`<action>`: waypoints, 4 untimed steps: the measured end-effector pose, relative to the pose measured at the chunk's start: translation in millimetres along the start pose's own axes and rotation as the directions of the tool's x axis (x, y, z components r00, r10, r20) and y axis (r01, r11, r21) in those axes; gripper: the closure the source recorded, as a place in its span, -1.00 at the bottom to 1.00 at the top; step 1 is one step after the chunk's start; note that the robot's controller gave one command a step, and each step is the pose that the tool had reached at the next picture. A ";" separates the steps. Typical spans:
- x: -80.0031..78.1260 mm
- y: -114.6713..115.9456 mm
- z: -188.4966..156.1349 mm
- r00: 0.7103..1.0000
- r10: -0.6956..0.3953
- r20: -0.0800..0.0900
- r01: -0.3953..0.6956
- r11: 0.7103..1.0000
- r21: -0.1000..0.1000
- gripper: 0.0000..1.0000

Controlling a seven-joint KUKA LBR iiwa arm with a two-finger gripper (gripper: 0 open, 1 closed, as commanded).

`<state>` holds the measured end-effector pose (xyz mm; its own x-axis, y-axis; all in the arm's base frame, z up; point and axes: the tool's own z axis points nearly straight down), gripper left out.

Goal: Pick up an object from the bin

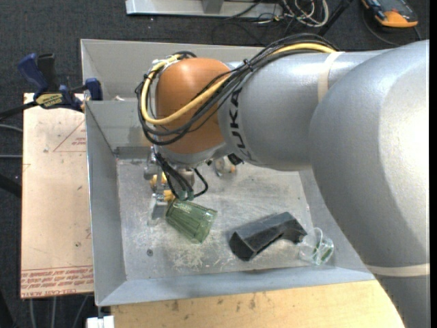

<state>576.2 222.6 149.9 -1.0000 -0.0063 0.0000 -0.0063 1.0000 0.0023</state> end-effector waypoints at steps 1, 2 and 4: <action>-27.9 -26.5 30.9 0.977 -0.214 0.022 0.214 0.977 -0.005 -1.00; -22.0 -28.5 34.7 0.971 -0.237 0.003 0.237 0.971 0.000 1.00; -22.0 -29.0 34.9 0.972 -0.236 0.002 0.236 0.972 0.000 -1.00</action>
Offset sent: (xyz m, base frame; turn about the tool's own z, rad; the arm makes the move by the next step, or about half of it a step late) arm 0.0397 -0.0675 -0.0799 -0.4466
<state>598.4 193.8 115.0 -0.9702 -0.2421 -0.0028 -0.2421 0.9702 0.0019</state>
